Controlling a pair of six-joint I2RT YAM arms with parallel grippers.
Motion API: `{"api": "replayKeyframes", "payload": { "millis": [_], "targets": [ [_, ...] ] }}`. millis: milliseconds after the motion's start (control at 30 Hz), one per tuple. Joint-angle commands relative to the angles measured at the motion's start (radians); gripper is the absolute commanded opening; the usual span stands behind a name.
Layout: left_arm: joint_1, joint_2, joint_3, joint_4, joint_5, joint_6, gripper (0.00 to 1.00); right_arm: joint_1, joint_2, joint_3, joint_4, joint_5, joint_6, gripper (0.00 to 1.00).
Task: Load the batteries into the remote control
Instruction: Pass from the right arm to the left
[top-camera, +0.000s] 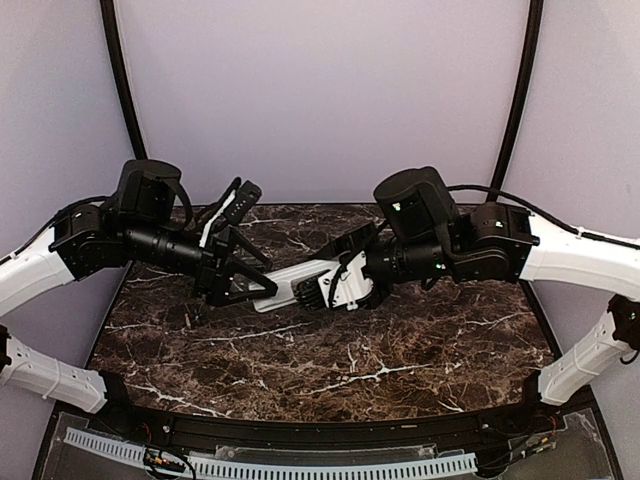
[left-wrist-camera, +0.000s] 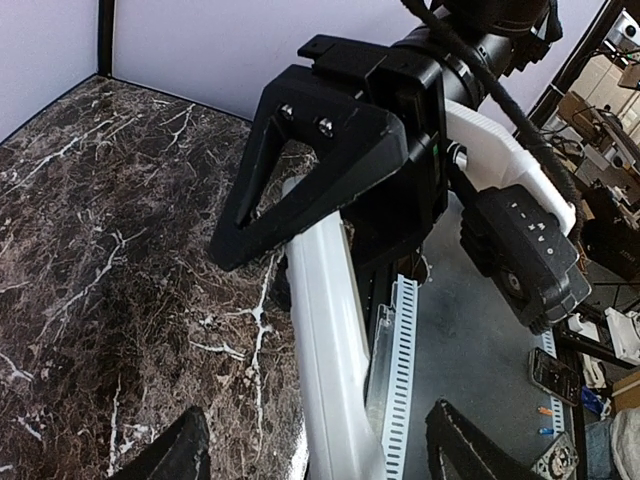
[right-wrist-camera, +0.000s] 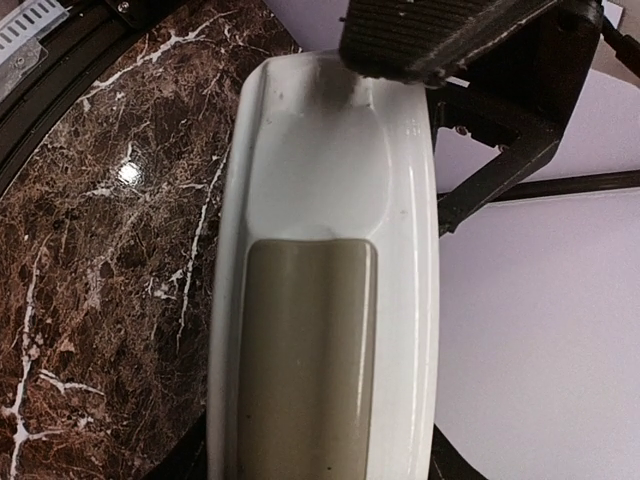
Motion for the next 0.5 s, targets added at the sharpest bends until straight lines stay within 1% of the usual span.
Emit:
{"api": "replayKeyframes", "payload": {
  "millis": [0, 67, 133, 167, 233, 300, 400, 467],
  "targets": [
    [0.003, 0.015, -0.027, -0.01, 0.061, 0.031, 0.73, 0.008, 0.011, 0.032, 0.041, 0.024, -0.052, 0.07],
    [0.003, 0.017, -0.035, -0.009, 0.066, 0.038, 0.73, 0.008, 0.016, 0.034, 0.047, 0.027, -0.06, 0.07],
    [0.003, 0.018, -0.041, -0.007, 0.067, 0.039, 0.68, 0.008, 0.022, 0.037, 0.052, 0.027, -0.068, 0.07],
    [0.003, 0.018, -0.042, -0.007, 0.065, 0.042, 0.62, 0.007, 0.024, 0.038, 0.054, 0.027, -0.069, 0.07],
    [0.003, 0.019, -0.044, -0.008, 0.067, 0.046, 0.56, 0.007, 0.027, 0.037, 0.058, 0.029, -0.075, 0.07],
    [0.003, 0.022, -0.044, -0.011, 0.067, 0.05, 0.54, 0.007, 0.029, 0.035, 0.064, 0.034, -0.08, 0.07],
    [0.003, 0.03, -0.041, -0.03, 0.059, 0.06, 0.46, 0.007, 0.025, 0.032, 0.075, 0.038, -0.086, 0.06],
    [0.003, 0.036, -0.041, -0.039, 0.055, 0.07, 0.47, 0.007, 0.02, 0.029, 0.084, 0.041, -0.091, 0.06]
  ]
}}
